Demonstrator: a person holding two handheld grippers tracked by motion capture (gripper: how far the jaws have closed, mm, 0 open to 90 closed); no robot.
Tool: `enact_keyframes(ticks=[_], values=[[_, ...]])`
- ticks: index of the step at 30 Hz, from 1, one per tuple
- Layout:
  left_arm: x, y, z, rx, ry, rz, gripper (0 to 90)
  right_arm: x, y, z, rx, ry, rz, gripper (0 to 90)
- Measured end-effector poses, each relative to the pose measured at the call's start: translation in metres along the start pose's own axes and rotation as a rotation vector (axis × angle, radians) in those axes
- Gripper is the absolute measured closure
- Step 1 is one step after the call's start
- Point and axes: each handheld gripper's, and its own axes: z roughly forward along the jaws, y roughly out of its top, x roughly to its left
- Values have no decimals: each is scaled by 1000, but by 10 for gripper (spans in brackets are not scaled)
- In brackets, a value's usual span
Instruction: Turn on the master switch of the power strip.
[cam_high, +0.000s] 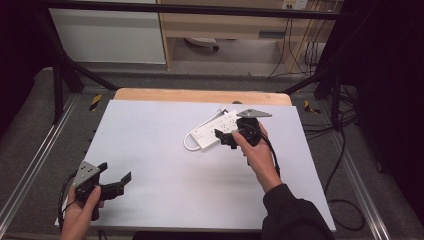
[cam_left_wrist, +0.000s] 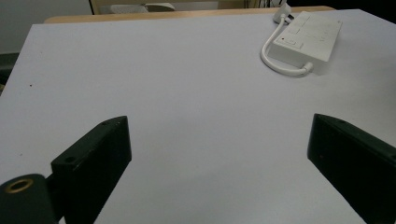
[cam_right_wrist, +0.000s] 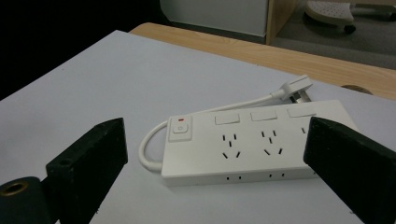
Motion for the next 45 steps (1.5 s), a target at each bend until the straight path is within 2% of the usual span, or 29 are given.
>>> enact_keyframes(ticks=[7, 10, 15, 19, 23, 27, 38, 45], values=[[1, -1, 2, 13, 0, -4, 62, -9, 1, -29, -29, -19, -5, 70], [1, -1, -1, 6, 3, -2, 63, -11, -1, -39, -28, -27, -27, 73], [1, -1, -1, 1, -1, 2, 62, -18, -6, -53, -59, -44, -53, 70], [1, -1, 0, 3, -1, 3, 62, -25, -9, -65, -102, -53, -40, 71], [1, -1, -1, 6, 4, 5, 62, -34, -16, -77, -122, -59, -33, 71], [0, -1, 1, 7, 4, 7, 62, -43, -26, -87, -145, -73, -18, 71], [-1, -1, -1, 7, 4, 5, 61, -59, -66, -108, -155, -120, 18, 66], [1, -1, -1, 4, 5, 0, 61, -67, -97, -116, -147, -146, 4, 60]])
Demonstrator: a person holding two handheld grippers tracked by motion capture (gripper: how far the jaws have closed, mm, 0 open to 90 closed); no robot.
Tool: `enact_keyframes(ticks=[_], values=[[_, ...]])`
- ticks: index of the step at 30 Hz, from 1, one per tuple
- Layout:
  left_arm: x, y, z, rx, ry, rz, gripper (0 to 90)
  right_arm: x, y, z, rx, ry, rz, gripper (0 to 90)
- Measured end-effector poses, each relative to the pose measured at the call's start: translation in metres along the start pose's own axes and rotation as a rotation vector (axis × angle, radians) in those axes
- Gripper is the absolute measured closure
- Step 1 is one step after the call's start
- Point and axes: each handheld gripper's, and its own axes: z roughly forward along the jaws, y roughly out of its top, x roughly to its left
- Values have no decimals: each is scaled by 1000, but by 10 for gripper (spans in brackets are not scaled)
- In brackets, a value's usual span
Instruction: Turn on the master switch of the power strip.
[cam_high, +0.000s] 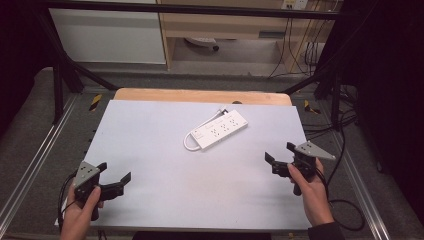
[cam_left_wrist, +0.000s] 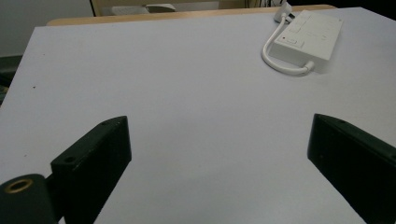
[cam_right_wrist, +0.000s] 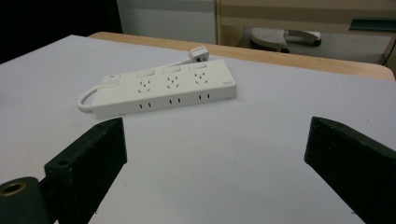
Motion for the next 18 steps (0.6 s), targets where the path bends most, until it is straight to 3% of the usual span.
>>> enact_keyframes(ticks=[10, 18], values=[[0, 1, 0, -9, 10, -3, 61, -3, -32, -7, 44, -18, -13, 47], [-2, 0, -2, -6, 7, 11, 61, 8, -48, 2, 127, 23, -34, 34]])
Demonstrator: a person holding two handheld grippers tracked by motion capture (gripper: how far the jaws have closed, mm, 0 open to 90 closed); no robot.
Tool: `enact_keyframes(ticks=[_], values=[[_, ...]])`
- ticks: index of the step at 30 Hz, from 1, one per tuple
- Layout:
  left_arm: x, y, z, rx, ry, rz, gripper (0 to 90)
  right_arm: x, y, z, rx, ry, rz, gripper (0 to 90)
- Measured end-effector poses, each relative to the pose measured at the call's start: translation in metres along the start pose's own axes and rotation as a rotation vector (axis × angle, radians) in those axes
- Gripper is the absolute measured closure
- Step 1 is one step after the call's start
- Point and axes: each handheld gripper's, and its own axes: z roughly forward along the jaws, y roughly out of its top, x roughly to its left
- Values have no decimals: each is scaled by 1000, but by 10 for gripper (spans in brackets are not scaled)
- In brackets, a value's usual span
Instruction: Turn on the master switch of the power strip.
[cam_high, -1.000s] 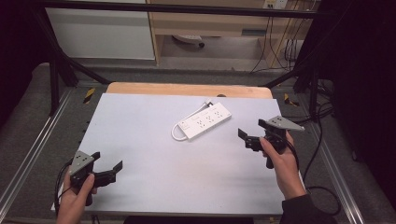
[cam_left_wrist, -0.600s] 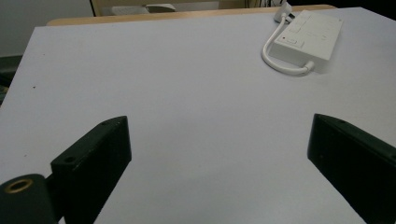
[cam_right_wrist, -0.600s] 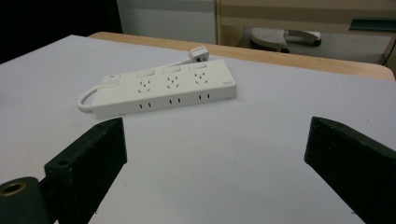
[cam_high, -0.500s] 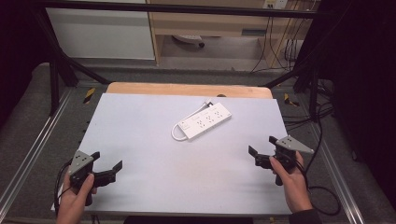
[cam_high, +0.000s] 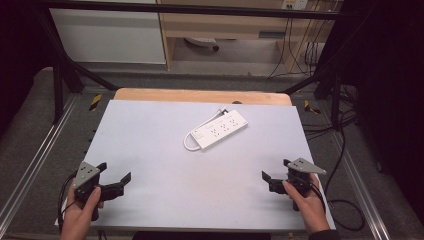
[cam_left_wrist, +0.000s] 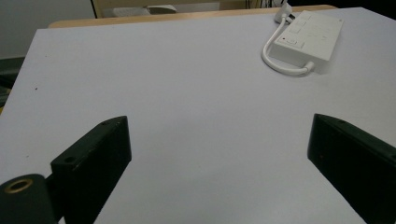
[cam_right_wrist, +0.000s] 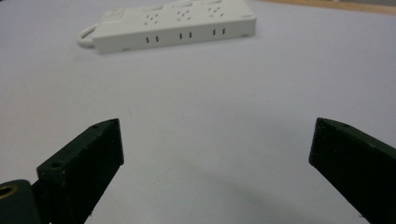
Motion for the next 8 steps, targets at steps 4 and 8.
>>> enact_keyframes(ticks=[4, 8], values=[[0, 0, 0, 1, -4, -8, 61, 7, -3, 11, 59, 29, -10, 33], [-1, 0, 1, 5, -12, 6, 61, 8, -7, 20, 153, -16, -21, 33]])
